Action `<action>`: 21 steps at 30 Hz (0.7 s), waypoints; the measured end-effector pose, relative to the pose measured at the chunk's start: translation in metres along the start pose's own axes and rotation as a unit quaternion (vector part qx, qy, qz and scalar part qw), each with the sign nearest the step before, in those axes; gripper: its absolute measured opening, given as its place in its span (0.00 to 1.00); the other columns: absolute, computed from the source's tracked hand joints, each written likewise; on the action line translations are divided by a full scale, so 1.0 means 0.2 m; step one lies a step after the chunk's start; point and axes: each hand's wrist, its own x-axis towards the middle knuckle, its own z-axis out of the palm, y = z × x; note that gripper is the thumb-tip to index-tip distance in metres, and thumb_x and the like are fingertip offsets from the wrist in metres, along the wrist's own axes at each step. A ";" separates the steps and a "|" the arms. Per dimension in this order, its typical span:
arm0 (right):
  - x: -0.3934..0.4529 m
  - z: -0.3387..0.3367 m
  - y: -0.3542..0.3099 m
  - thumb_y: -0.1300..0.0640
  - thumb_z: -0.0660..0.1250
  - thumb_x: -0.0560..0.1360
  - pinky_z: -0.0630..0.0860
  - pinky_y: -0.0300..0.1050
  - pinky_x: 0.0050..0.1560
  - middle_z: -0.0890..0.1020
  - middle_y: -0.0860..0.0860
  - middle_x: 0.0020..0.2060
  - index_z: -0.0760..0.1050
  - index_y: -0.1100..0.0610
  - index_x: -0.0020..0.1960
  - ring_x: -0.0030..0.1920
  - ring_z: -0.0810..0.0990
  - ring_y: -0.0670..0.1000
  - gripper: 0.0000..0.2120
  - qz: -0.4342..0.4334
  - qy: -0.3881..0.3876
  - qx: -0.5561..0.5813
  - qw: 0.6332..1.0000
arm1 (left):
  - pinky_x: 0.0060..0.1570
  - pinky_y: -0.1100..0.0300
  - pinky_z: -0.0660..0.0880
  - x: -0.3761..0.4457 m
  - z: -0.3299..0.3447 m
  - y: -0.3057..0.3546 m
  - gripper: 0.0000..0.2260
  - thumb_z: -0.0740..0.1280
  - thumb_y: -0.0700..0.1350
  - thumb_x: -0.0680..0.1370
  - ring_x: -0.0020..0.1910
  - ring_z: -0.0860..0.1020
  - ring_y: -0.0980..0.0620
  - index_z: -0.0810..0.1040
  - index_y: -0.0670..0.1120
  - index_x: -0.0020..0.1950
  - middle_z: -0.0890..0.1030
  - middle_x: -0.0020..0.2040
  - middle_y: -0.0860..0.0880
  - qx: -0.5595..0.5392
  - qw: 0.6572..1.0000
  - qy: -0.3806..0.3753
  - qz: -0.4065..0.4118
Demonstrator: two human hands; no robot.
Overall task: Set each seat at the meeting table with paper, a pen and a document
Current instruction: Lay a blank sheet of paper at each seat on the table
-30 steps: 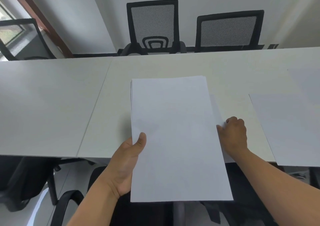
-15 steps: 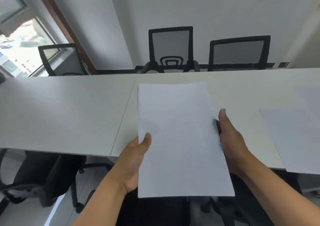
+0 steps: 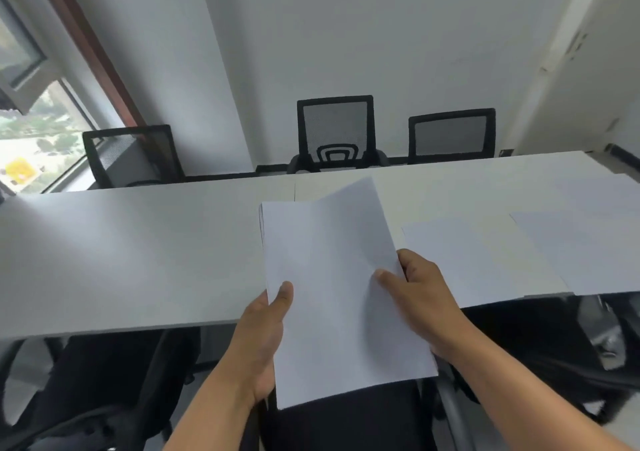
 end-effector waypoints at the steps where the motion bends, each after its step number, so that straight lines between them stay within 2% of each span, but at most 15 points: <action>1: -0.03 0.06 -0.02 0.56 0.66 0.83 0.74 0.48 0.37 0.83 0.54 0.41 0.77 0.58 0.51 0.35 0.77 0.53 0.06 -0.002 -0.002 -0.013 1.000 | 0.67 0.36 0.80 -0.03 -0.06 0.03 0.18 0.64 0.61 0.86 0.65 0.85 0.42 0.81 0.54 0.72 0.87 0.66 0.50 0.005 1.000 -0.002 0.000; 4: -0.10 0.21 -0.06 0.56 0.63 0.84 0.70 0.41 0.33 0.78 0.44 0.35 0.76 0.57 0.52 0.31 0.71 0.46 0.05 0.004 -0.026 -0.057 0.998 | 0.63 0.36 0.83 -0.10 -0.20 0.09 0.16 0.61 0.57 0.89 0.60 0.88 0.42 0.81 0.53 0.71 0.89 0.62 0.49 0.013 1.000 -0.010 0.002; 7: -0.12 0.31 -0.10 0.59 0.63 0.82 0.68 0.46 0.34 0.77 0.47 0.37 0.76 0.61 0.54 0.33 0.69 0.48 0.06 0.006 -0.001 -0.062 0.998 | 0.63 0.35 0.83 -0.14 -0.32 0.15 0.16 0.61 0.56 0.89 0.59 0.88 0.41 0.81 0.51 0.71 0.89 0.61 0.47 0.018 1.000 -0.006 0.002; 9: -0.11 0.35 -0.12 0.58 0.65 0.82 0.73 0.47 0.36 0.80 0.47 0.40 0.77 0.59 0.54 0.34 0.74 0.49 0.05 -0.004 0.011 -0.071 0.997 | 0.62 0.36 0.83 -0.13 -0.36 0.17 0.15 0.62 0.55 0.89 0.58 0.89 0.42 0.81 0.51 0.71 0.89 0.60 0.47 0.012 1.000 -0.004 0.002; 11: -0.10 0.38 -0.14 0.57 0.68 0.84 0.82 0.46 0.44 0.86 0.42 0.46 0.80 0.50 0.57 0.43 0.84 0.47 0.04 -0.006 0.021 -0.070 0.997 | 0.61 0.38 0.84 -0.12 -0.38 0.18 0.15 0.62 0.55 0.89 0.57 0.89 0.43 0.81 0.51 0.70 0.89 0.60 0.48 0.014 1.000 -0.001 0.002; 12: -0.07 0.39 -0.14 0.57 0.69 0.84 0.83 0.45 0.47 0.86 0.42 0.49 0.79 0.48 0.60 0.47 0.86 0.46 0.07 -0.007 0.027 -0.072 0.997 | 0.60 0.38 0.84 -0.10 -0.38 0.19 0.15 0.62 0.55 0.89 0.57 0.89 0.43 0.82 0.51 0.70 0.90 0.59 0.48 0.012 1.000 0.001 0.004; 17: 0.09 0.44 -0.08 0.52 0.73 0.82 0.76 0.43 0.41 0.84 0.45 0.50 0.73 0.44 0.64 0.48 0.85 0.47 0.14 -0.009 0.043 -0.081 0.996 | 0.58 0.41 0.85 0.02 -0.39 0.17 0.13 0.64 0.54 0.88 0.56 0.89 0.44 0.83 0.51 0.69 0.90 0.59 0.49 0.004 1.000 0.019 0.010; 21: 0.23 0.54 0.04 0.53 0.72 0.82 0.76 0.43 0.41 0.84 0.43 0.52 0.73 0.45 0.64 0.48 0.84 0.44 0.14 0.008 0.049 -0.079 0.996 | 0.56 0.43 0.85 0.20 -0.45 0.14 0.12 0.65 0.53 0.88 0.55 0.89 0.45 0.83 0.52 0.68 0.90 0.58 0.50 0.018 0.999 0.027 -0.002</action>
